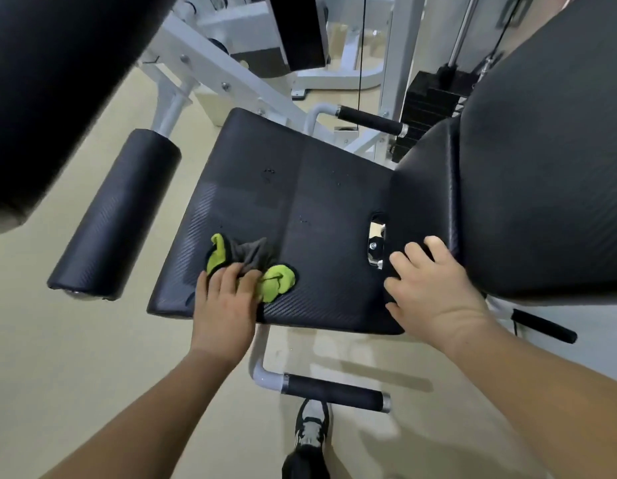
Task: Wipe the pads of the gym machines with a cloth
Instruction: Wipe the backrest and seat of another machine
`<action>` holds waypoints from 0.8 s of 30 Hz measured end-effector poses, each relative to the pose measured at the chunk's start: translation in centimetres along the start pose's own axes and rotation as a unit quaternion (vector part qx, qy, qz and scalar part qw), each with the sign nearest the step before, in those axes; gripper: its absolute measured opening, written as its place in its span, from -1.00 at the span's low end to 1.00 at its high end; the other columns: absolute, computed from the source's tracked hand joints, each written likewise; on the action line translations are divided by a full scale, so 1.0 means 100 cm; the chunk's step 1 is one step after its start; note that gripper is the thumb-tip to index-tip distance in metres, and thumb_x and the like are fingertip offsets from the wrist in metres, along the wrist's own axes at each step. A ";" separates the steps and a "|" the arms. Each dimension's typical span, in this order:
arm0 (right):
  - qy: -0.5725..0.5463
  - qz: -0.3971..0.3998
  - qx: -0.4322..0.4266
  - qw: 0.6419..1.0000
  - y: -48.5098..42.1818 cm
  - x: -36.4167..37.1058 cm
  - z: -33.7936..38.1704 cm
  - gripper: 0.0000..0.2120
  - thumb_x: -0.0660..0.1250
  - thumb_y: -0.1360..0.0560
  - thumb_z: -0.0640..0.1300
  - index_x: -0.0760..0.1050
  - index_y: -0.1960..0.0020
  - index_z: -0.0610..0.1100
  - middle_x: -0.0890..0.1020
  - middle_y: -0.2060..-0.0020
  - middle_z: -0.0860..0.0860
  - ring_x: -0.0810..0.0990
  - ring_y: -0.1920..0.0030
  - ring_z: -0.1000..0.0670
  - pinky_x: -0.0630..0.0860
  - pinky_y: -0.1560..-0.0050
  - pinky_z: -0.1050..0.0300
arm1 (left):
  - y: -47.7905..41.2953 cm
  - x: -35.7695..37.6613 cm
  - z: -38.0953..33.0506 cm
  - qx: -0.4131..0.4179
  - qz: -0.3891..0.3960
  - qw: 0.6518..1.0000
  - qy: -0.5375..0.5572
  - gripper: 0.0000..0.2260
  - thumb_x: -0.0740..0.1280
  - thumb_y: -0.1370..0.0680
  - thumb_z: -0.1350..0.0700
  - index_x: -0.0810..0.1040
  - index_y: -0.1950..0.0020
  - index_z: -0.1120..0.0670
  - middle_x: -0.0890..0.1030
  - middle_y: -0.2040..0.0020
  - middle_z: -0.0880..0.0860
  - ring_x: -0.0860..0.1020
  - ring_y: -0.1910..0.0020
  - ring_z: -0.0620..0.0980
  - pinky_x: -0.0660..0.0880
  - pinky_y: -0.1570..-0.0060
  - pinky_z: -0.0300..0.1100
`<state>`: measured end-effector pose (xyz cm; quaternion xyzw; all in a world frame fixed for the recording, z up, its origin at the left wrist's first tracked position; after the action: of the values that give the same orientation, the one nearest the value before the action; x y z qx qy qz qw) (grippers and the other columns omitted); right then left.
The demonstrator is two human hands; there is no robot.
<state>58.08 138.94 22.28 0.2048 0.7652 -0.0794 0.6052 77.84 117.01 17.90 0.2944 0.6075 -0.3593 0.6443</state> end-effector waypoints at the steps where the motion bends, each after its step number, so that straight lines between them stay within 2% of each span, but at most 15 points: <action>1: -0.002 0.001 0.003 1.000 0.000 -0.002 0.000 -0.79 0.52 -0.32 -0.02 0.58 0.33 -0.14 0.46 0.24 -0.10 0.45 0.11 -0.24 0.38 -0.22 -0.31 | 0.005 0.002 -0.003 -0.055 -0.004 0.998 0.012 -0.66 0.26 -0.57 0.11 0.54 -0.34 0.07 0.52 -0.33 0.21 0.44 -0.32 0.28 0.24 -0.44 0.29; 3: -0.002 0.000 0.007 1.000 -0.001 -0.001 -0.001 -0.78 0.53 -0.30 -0.02 0.57 0.34 -0.14 0.45 0.25 -0.10 0.44 0.13 -0.23 0.39 -0.19 -0.29 | 0.016 0.007 -0.036 -0.123 -0.022 0.991 0.043 -0.64 0.37 -0.49 0.19 0.55 -0.30 0.07 0.52 -0.30 0.22 0.44 -0.27 0.28 0.24 -0.43 0.30; 4: -0.001 -0.002 0.007 1.000 -0.001 0.000 -0.002 -0.78 0.53 -0.29 -0.02 0.57 0.34 -0.14 0.45 0.26 -0.10 0.44 0.14 -0.22 0.39 -0.19 -0.29 | 0.021 0.012 -0.060 -0.115 -0.018 0.992 0.054 -0.61 0.38 -0.45 0.22 0.55 -0.28 0.04 0.52 -0.30 0.21 0.44 -0.25 0.27 0.23 -0.42 0.30; 5: 0.001 0.000 0.007 1.000 -0.001 -0.001 -0.002 -0.77 0.53 -0.29 -0.01 0.57 0.34 -0.14 0.45 0.25 -0.10 0.44 0.13 -0.23 0.39 -0.19 -0.29 | 0.026 0.019 -0.085 -0.075 -0.003 0.996 0.055 -0.59 0.35 -0.42 0.22 0.54 -0.26 0.01 0.52 -0.29 0.18 0.45 -0.24 0.27 0.21 -0.42 0.31; 8: 0.012 -0.007 0.001 1.000 0.001 0.004 -0.002 -0.75 0.54 -0.30 0.02 0.59 0.32 -0.15 0.48 0.25 -0.11 0.47 0.12 -0.24 0.40 -0.20 -0.29 | 0.031 0.036 -0.141 0.142 0.042 0.988 0.044 -0.51 0.31 -0.36 0.21 0.49 -0.29 -0.05 0.49 -0.31 0.13 0.48 -0.27 0.26 0.19 -0.43 0.31; 11: 0.010 -0.004 0.005 1.000 0.000 0.004 -0.003 -0.74 0.56 -0.29 0.02 0.60 0.32 -0.15 0.48 0.25 -0.11 0.48 0.13 -0.25 0.41 -0.19 -0.29 | 0.012 0.030 -0.134 0.329 0.067 0.942 -0.006 -0.48 0.33 -0.45 0.19 0.42 -0.38 -0.13 0.47 -0.34 0.11 0.46 -0.24 0.22 0.28 -0.32 0.22; 12: 0.008 -0.005 0.008 1.000 -0.002 0.003 -0.003 -0.74 0.56 -0.29 0.02 0.60 0.33 -0.15 0.48 0.26 -0.11 0.48 0.14 -0.24 0.41 -0.19 -0.28 | 0.003 0.025 -0.118 0.369 0.078 0.926 -0.029 -0.48 0.34 -0.48 0.18 0.40 -0.40 -0.15 0.44 -0.35 0.10 0.43 -0.25 0.21 0.34 -0.28 0.18; 13: 0.007 0.005 0.012 1.000 -0.003 0.001 -0.002 -0.74 0.56 -0.29 0.03 0.60 0.33 -0.15 0.48 0.26 -0.10 0.48 0.14 -0.24 0.41 -0.19 -0.28 | -0.007 0.021 -0.096 0.378 0.078 0.921 -0.043 -0.48 0.36 -0.49 0.18 0.40 -0.41 -0.15 0.44 -0.36 0.10 0.42 -0.25 0.20 0.38 -0.26 0.15; 14: 0.006 0.013 0.012 1.000 -0.003 0.000 -0.001 -0.73 0.56 -0.29 0.04 0.61 0.33 -0.14 0.48 0.25 -0.10 0.48 0.13 -0.24 0.40 -0.20 -0.27 | -0.018 0.014 -0.072 0.351 0.062 0.933 -0.045 -0.49 0.39 -0.47 0.18 0.42 -0.39 -0.14 0.46 -0.34 0.10 0.44 -0.25 0.20 0.40 -0.24 0.13; 16: -0.004 0.036 0.011 0.999 -0.004 0.001 0.001 -0.70 0.57 -0.30 0.08 0.62 0.32 -0.14 0.48 0.24 -0.09 0.47 0.12 -0.23 0.39 -0.23 -0.27 | -0.028 0.001 -0.033 0.221 0.028 0.975 -0.016 -0.48 0.45 -0.42 0.21 0.50 -0.35 -0.08 0.51 -0.30 0.15 0.49 -0.23 0.25 0.39 -0.20 0.13; 18: -0.011 0.052 0.009 0.999 -0.005 -0.001 0.000 -0.69 0.56 -0.31 0.11 0.64 0.32 -0.13 0.49 0.23 -0.08 0.47 0.11 -0.23 0.39 -0.24 -0.27 | -0.021 0.003 -0.037 0.082 0.045 0.996 0.004 -0.46 0.46 -0.37 0.24 0.53 -0.33 -0.05 0.52 -0.30 0.17 0.46 -0.25 0.28 0.35 -0.25 0.19; 20: -0.018 0.071 0.021 0.997 -0.004 -0.004 -0.004 -0.69 0.52 -0.36 0.11 0.64 0.31 -0.14 0.49 0.23 -0.08 0.46 0.10 -0.23 0.38 -0.25 -0.27 | -0.010 0.010 -0.077 0.031 0.069 0.996 0.035 -0.46 0.40 -0.34 0.23 0.53 -0.30 -0.09 0.49 -0.34 0.14 0.41 -0.29 0.27 0.28 -0.31 0.27; 21: -0.023 0.083 0.033 0.996 -0.003 -0.006 -0.005 -0.68 0.49 -0.38 0.12 0.65 0.31 -0.14 0.50 0.23 -0.08 0.46 0.09 -0.23 0.38 -0.25 -0.27 | -0.004 0.016 -0.100 0.061 0.084 0.993 0.056 -0.48 0.34 -0.34 0.23 0.53 -0.28 -0.11 0.47 -0.35 0.12 0.41 -0.30 0.27 0.26 -0.33 0.29; 24: -0.032 0.114 0.037 0.992 -0.006 -0.018 0.002 -0.64 0.35 -0.50 0.14 0.70 0.22 -0.12 0.54 0.17 -0.07 0.44 0.01 -0.21 0.29 -0.28 -0.27 | 0.010 0.028 -0.138 0.255 0.111 0.958 0.074 -0.49 0.12 -0.41 0.18 0.54 -0.28 -0.18 0.47 -0.37 0.05 0.45 -0.29 0.23 0.34 -0.33 0.21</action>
<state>58.39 137.92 23.89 0.3101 0.7138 -0.0445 0.6264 70.79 128.52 13.85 0.5407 0.5052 -0.4053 0.5368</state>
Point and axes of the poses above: each hand's wrist, its own y-axis away from the middle knuckle, its own x-axis out of the palm, z = x × y, the point moved 7 cm from there along -y, towards the middle knuckle
